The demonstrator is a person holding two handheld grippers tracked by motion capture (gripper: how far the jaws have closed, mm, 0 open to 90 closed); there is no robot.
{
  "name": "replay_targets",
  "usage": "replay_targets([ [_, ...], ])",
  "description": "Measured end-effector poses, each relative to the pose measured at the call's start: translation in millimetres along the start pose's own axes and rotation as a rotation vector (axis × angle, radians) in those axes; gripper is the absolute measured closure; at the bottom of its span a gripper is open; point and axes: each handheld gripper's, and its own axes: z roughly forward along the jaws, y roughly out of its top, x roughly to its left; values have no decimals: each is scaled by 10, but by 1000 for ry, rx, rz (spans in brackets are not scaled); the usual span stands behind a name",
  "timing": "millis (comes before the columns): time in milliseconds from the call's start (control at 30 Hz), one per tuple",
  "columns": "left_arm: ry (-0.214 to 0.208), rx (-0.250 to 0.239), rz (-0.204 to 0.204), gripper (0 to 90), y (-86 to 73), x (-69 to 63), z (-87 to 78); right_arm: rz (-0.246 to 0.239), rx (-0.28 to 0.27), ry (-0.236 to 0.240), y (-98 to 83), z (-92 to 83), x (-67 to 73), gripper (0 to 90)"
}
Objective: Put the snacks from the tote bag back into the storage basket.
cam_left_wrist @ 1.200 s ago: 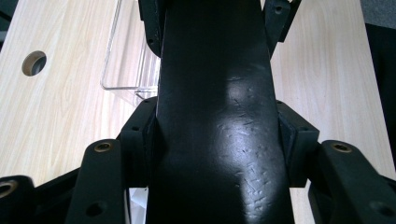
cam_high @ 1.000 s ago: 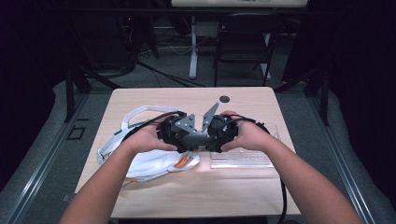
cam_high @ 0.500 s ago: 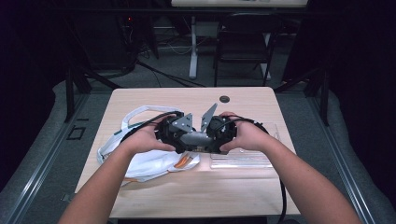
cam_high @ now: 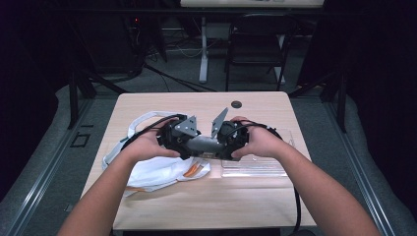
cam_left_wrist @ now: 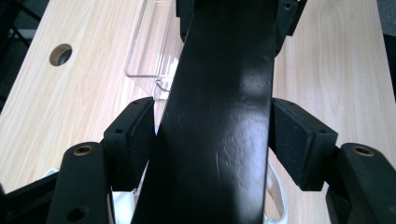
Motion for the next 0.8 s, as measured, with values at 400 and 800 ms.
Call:
replay_targets([
  [400, 44, -1, -34, 334, -129, 4, -177, -13, 27, -9, -5, 28, -55, 423],
  [800, 79, 14, -88, 334, -345, 25, -306, -20, 43, -11, -16, 51, -105, 424],
])
